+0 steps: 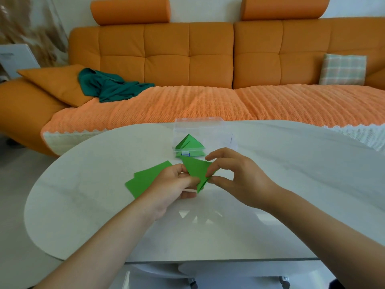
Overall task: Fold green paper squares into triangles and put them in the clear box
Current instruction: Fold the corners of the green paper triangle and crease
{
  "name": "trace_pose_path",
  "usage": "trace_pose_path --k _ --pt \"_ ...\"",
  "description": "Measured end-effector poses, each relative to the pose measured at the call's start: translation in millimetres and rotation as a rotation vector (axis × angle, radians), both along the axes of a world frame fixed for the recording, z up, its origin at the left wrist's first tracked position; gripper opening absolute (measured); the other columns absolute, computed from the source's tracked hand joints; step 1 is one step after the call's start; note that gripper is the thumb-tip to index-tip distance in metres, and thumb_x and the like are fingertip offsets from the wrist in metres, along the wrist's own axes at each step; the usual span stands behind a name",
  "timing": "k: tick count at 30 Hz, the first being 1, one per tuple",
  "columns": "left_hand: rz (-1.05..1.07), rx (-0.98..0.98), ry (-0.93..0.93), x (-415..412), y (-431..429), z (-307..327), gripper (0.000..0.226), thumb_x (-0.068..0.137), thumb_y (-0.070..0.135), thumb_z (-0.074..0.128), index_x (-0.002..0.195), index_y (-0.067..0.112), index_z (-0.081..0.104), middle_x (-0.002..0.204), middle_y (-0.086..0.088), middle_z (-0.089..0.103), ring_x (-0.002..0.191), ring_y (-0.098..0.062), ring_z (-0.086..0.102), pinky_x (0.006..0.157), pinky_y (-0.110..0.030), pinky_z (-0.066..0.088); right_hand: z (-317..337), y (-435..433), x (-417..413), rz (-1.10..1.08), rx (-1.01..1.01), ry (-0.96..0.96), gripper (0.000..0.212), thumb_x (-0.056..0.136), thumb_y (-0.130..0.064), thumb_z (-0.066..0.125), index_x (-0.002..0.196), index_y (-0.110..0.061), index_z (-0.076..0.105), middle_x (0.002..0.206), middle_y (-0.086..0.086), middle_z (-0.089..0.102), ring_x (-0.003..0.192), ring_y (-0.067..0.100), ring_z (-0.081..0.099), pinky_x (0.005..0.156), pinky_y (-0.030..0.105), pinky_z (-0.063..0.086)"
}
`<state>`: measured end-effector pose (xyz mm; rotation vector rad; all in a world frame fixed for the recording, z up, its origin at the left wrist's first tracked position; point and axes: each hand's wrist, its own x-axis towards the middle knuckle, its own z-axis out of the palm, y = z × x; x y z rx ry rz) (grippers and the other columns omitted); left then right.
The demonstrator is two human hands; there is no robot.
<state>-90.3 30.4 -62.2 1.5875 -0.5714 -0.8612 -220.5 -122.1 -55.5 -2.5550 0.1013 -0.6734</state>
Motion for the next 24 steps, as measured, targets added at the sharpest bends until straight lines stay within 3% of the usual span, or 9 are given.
trace_pose_path --k 3,6,9,13,15,17,19,21,24 --pt "0.002 -0.083 -0.008 0 0 1 0.021 0.093 0.003 0.061 0.113 0.007 0.067 0.104 -0.010 0.076 0.096 -0.022 0.072 0.080 -0.035 0.060 4 3 1 0.005 0.168 0.031 0.008 0.083 -0.029 0.077 0.085 -0.035 0.071 0.113 -0.014 0.064 0.102 -0.002 0.060 0.083 0.010 0.042" --pt "0.035 -0.093 0.006 2 -1 1 0.020 0.101 0.011 0.053 0.109 0.004 0.069 0.101 -0.012 0.076 0.091 -0.023 0.074 0.081 -0.036 0.061 5 5 2 -0.049 0.314 0.072 0.009 0.082 -0.028 0.077 0.079 -0.035 0.071 0.112 -0.017 0.064 0.099 0.001 0.062 0.082 0.021 0.048" --pt "-0.013 -0.073 -0.014 1 0 1 0.021 0.100 0.013 0.054 0.111 0.009 0.071 0.101 -0.006 0.077 0.090 -0.024 0.075 0.082 -0.034 0.061 4 5 4 -0.094 0.439 0.096 0.006 0.083 -0.030 0.076 0.077 -0.028 0.073 0.105 -0.015 0.068 0.090 0.003 0.064 0.079 0.022 0.047" --pt "-0.082 -0.061 -0.010 -2 1 4 0.027 0.101 0.011 0.047 0.111 0.008 0.072 0.103 -0.011 0.076 0.094 -0.028 0.074 0.084 -0.040 0.059 5 4 4 -0.166 0.489 0.172 0.009 0.082 -0.034 0.077 0.075 -0.029 0.074 0.064 -0.012 0.065 0.056 0.005 0.052 0.059 0.021 0.043" --pt "-0.115 -0.086 0.058 -1 1 5 0.037 0.100 0.010 0.034 0.114 0.002 0.068 0.107 -0.019 0.073 0.099 -0.033 0.071 0.085 -0.044 0.056 6 3 4 -0.192 0.478 0.179 0.009 0.081 -0.032 0.078 0.075 -0.028 0.073 0.056 -0.017 0.060 0.050 0.002 0.046 0.053 0.016 0.040" --pt "-0.146 -0.127 0.112 0 2 6 0.040 0.097 0.018 0.036 0.118 0.000 0.064 0.110 -0.022 0.071 0.102 -0.036 0.070 0.084 -0.045 0.056 7 3 4 -0.203 0.469 0.171 0.008 0.081 -0.029 0.078 0.076 -0.026 0.072 0.056 -0.024 0.059 0.050 0.001 0.047 0.051 0.012 0.038" --pt "-0.138 -0.126 0.036 -2 2 5 0.033 0.096 0.025 0.051 0.116 0.002 0.065 0.106 -0.019 0.073 0.099 -0.031 0.072 0.083 -0.044 0.059 8 4 4 -0.205 0.476 0.166 0.008 0.081 -0.027 0.079 0.077 -0.026 0.072 0.058 -0.026 0.060 0.051 0.000 0.049 0.052 0.012 0.038" --pt "-0.089 -0.101 -0.080 -6 1 3 0.020 0.098 0.017 0.057 0.109 0.003 0.067 0.099 -0.012 0.076 0.093 -0.026 0.074 0.082 -0.042 0.060 8 4 4 -0.209 0.491 0.168 0.008 0.080 -0.027 0.079 0.078 -0.026 0.071 0.061 -0.025 0.063 0.055 0.003 0.052 0.056 0.017 0.043" --pt "-0.031 -0.115 -0.102 -11 -2 -1 0.017 0.100 0.012 0.054 0.103 0.001 0.067 0.092 -0.012 0.077 0.086 -0.024 0.075 0.076 -0.035 0.062 9 5 5 -0.212 0.527 0.168 0.012 0.078 -0.025 0.081 0.082 -0.027 0.070 0.073 -0.016 0.069 0.069 0.018 0.064 0.069 0.031 0.054"
